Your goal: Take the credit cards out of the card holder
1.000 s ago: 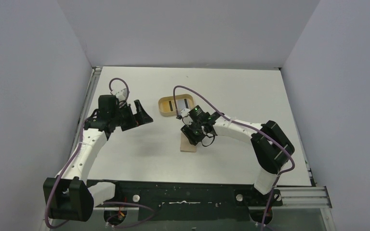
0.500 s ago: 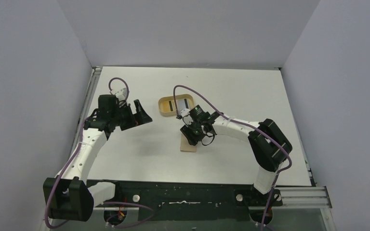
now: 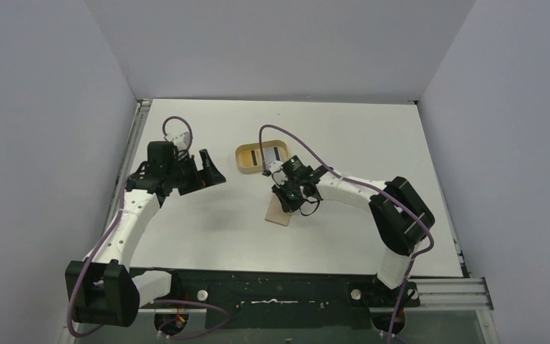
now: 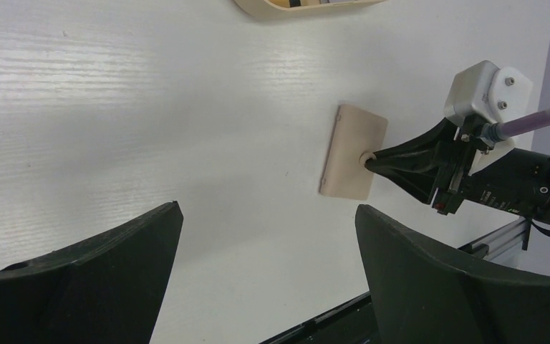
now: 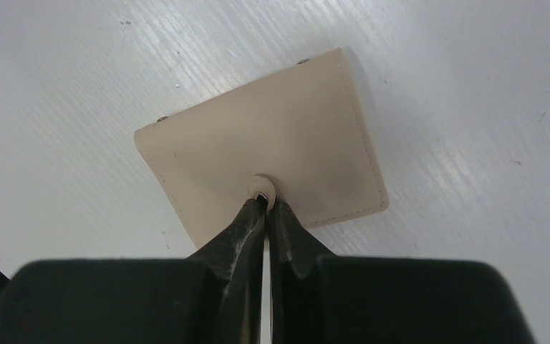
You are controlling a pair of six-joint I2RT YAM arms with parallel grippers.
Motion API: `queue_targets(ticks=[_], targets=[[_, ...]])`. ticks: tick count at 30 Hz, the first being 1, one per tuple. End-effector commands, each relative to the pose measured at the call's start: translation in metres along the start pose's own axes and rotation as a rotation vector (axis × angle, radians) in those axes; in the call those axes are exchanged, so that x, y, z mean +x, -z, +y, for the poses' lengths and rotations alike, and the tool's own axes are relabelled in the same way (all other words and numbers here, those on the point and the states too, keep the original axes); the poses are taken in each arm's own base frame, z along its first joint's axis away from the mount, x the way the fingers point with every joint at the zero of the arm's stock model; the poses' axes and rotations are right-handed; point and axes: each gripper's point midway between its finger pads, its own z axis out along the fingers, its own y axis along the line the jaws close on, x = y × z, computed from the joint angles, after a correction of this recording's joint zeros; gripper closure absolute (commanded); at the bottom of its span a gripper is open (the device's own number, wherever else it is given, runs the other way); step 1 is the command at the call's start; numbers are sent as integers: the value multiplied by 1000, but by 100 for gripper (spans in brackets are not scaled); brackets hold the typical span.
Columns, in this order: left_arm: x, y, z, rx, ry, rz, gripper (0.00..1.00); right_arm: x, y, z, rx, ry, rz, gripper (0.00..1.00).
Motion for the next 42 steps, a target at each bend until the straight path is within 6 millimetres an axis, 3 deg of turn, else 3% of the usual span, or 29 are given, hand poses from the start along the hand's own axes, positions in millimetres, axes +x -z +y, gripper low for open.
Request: queue_targets(ticks=[1,10,23,28,31,34,42], targets=[[-10,-7,-1,10,-29,-40,9,-6,-3,-4,-30,-44,-39,100],[8,-51,-30,77,-29,-23,11,-56,34,-10,-167,-114,-212,100],[-8,-104,-81,311,51,-18,11,-100,49,0,-311,-94,-284,100],[-9,-109,-99,414,108,-9,12,-105,52,1,-322,-90,-293,100],[-4,-111,-106,436,89,10,27,-109,56,3,-331,-85,-301,100],[0,-109,-114,447,67,17,32,-111,59,5,-343,-81,-309,100],[15,-111,-120,428,51,59,34,-117,73,14,-377,-75,-343,100]])
